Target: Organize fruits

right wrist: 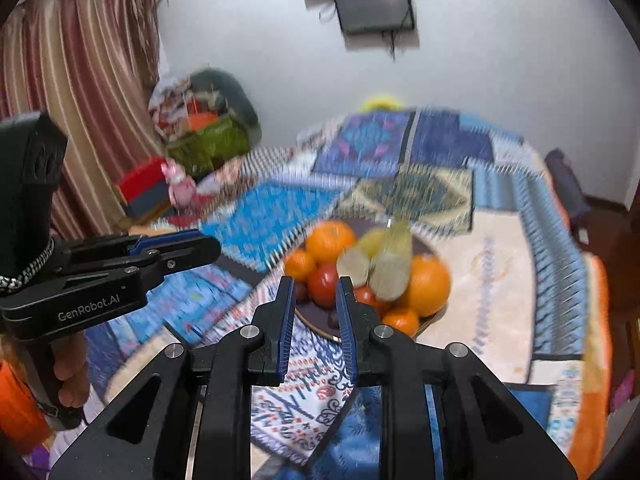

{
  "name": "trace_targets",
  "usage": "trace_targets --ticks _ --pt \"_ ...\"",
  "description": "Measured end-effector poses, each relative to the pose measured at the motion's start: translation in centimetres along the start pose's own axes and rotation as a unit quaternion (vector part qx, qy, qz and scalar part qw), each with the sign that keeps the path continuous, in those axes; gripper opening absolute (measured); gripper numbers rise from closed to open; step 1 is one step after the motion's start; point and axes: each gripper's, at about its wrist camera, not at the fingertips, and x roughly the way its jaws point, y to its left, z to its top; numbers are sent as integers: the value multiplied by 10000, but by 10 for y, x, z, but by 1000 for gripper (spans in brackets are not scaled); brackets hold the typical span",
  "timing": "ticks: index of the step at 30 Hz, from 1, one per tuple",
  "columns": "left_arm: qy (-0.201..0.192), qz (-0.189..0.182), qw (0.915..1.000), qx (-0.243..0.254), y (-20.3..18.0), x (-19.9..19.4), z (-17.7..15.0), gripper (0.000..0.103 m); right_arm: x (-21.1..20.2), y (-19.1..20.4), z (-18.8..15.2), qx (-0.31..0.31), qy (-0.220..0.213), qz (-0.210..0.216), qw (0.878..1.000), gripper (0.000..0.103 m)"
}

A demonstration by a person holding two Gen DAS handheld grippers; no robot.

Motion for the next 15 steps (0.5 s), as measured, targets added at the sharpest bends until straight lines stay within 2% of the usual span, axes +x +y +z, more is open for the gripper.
trace_targets --ticks 6,8,10,12,15 --pt "-881 49 9961 83 -20 -80 10 22 -72 23 17 -112 -816 -111 9965 19" --pt "-1178 101 9929 132 -26 -107 10 23 -90 31 20 -164 -1013 -140 9946 24" --pt "-1397 147 9900 154 -31 -125 7 29 -107 40 19 -183 -1215 -185 9923 33" --pt "-1658 170 9859 143 -34 -144 4 42 -120 47 17 -216 -1380 -237 9899 42" --pt "-1969 184 9800 217 -40 -167 -4 53 -135 57 14 -252 -1594 -368 9862 53"
